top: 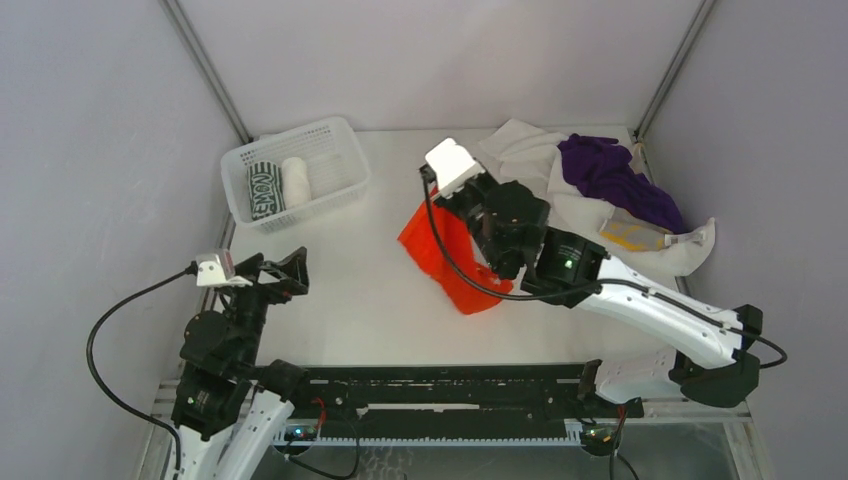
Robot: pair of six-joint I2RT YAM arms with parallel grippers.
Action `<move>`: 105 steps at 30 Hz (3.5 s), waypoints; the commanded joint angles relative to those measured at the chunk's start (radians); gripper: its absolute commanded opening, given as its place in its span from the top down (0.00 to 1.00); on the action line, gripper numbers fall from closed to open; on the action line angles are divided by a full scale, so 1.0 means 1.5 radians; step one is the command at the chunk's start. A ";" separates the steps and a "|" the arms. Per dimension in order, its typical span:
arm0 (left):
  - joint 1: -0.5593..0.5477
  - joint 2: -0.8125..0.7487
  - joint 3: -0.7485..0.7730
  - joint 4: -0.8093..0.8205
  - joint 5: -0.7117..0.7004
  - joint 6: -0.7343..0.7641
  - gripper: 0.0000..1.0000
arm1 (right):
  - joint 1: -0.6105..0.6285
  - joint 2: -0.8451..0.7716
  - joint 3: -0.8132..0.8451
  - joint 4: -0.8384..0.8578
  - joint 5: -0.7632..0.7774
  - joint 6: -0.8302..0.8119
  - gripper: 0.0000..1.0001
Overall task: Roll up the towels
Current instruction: Place the towel at the center of the board, then flatten out the towel at the center of the board.
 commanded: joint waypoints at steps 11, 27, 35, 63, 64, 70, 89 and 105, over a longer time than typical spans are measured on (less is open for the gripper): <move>-0.004 0.063 0.007 -0.143 0.125 -0.191 0.00 | -0.046 0.306 0.091 -0.011 -0.208 0.237 0.54; -0.003 0.224 -0.059 -0.093 0.131 -0.241 0.00 | -0.226 0.055 -0.248 -0.107 -0.464 0.471 0.30; -0.004 0.415 0.001 -0.059 0.133 -0.181 0.01 | -0.355 0.058 -0.386 -0.043 -0.670 0.540 0.30; -0.004 0.903 0.145 0.011 0.198 -0.152 0.15 | -0.466 0.355 -0.382 0.093 -0.891 0.597 0.81; -0.004 0.897 0.130 0.015 0.193 -0.158 0.15 | -0.469 0.348 -0.383 0.085 -0.881 0.593 0.84; -0.004 0.803 0.004 0.032 0.184 -0.219 0.15 | -0.509 0.262 -0.418 0.041 -0.801 0.571 0.95; 0.096 0.468 -0.011 -0.135 0.100 -0.248 0.10 | -0.561 0.119 -0.500 0.014 -0.723 0.548 0.97; 0.199 0.777 0.111 -0.011 0.098 -0.175 0.45 | -0.566 0.082 -0.526 0.042 -0.740 0.538 0.97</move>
